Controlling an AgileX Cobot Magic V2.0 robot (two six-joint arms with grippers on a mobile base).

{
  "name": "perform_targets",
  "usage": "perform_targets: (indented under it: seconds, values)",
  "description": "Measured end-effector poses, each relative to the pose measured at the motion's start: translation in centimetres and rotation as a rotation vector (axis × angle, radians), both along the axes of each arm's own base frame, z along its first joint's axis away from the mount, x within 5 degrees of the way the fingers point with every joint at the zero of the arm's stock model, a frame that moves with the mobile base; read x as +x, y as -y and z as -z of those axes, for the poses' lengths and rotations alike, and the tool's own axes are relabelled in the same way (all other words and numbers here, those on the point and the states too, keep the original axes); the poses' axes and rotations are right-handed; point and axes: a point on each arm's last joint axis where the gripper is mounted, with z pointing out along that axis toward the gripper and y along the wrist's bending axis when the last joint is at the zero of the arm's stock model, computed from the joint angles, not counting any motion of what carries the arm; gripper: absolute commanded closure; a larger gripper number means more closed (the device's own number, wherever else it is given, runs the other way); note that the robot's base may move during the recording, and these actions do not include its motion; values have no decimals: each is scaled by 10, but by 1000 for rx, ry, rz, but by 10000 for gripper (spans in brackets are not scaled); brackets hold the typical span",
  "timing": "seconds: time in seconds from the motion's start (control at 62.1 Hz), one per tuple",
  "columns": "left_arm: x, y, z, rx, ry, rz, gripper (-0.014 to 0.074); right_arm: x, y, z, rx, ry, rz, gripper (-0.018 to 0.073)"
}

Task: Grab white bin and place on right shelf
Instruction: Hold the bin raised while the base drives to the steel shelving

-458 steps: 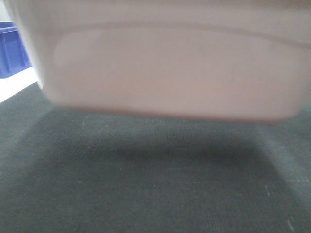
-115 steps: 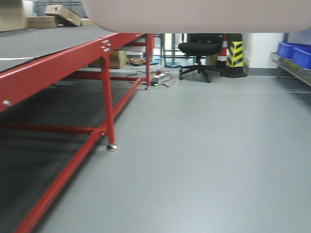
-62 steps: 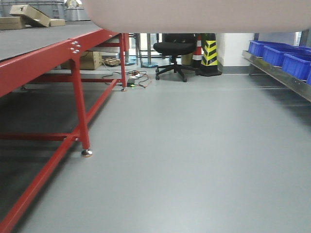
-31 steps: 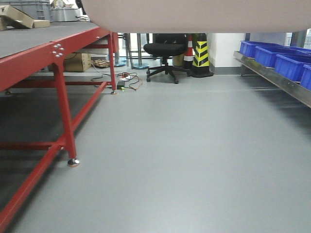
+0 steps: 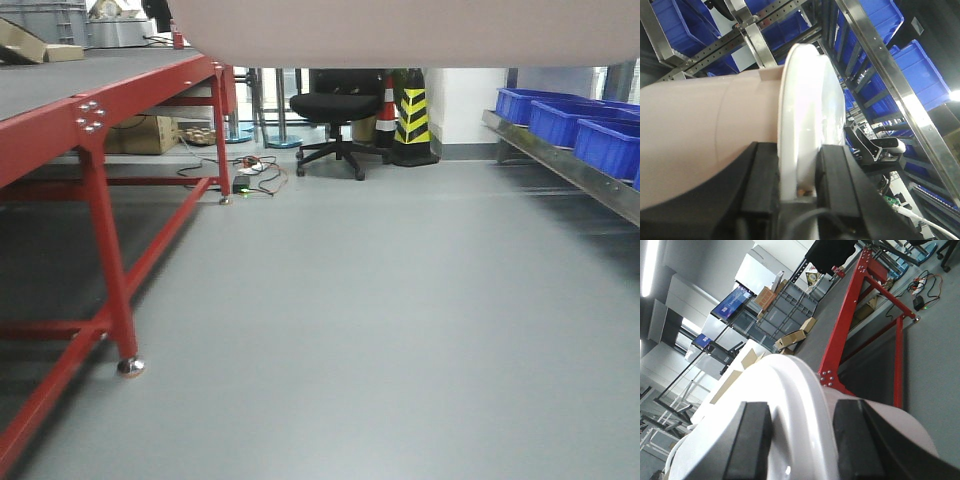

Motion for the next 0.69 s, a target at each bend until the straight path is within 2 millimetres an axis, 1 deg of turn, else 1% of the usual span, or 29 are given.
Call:
perform_targets:
  seconds: [0.693]
  values:
    - [0,0,0,0,0,2,722,0,0,0,0,0,0,497]
